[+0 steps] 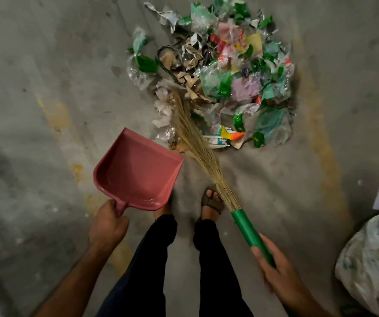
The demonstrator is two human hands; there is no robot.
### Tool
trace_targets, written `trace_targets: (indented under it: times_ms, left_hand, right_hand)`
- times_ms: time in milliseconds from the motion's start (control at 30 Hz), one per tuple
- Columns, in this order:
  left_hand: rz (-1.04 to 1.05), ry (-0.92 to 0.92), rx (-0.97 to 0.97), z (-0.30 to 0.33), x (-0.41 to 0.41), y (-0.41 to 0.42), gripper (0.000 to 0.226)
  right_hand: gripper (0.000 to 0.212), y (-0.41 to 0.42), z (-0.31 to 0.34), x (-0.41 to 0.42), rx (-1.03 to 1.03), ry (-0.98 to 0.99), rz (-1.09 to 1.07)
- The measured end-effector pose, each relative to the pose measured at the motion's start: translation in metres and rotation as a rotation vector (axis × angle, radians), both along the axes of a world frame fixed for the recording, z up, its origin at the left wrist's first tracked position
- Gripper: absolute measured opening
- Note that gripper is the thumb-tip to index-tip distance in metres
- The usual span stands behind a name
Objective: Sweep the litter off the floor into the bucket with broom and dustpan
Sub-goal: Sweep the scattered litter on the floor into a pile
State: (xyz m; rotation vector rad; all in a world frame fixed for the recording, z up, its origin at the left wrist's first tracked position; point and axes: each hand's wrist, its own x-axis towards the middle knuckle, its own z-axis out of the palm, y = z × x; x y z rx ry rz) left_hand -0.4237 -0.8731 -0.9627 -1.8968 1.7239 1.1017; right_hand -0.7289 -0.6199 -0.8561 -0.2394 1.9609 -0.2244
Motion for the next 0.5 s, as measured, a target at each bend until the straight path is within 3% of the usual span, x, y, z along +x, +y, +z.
trace_targets:
  times_ms: [167, 333, 500]
  left_hand:
    - [0.052, 0.035, -0.002, -0.012, -0.017, -0.002, 0.028]
    - [-0.005, 0.025, -0.068, -0.023, -0.022, -0.004, 0.025]
    - [-0.1, 0.007, -0.024, -0.052, -0.019, -0.016, 0.026]
  right_hand:
    - [0.017, 0.0, -0.03, -0.011, -0.076, 0.058, 0.052]
    - [0.03, -0.01, -0.034, -0.023, -0.129, -0.009, -0.014]
    - [0.022, -0.004, -0.051, -0.05, -0.139, 0.159, 0.093]
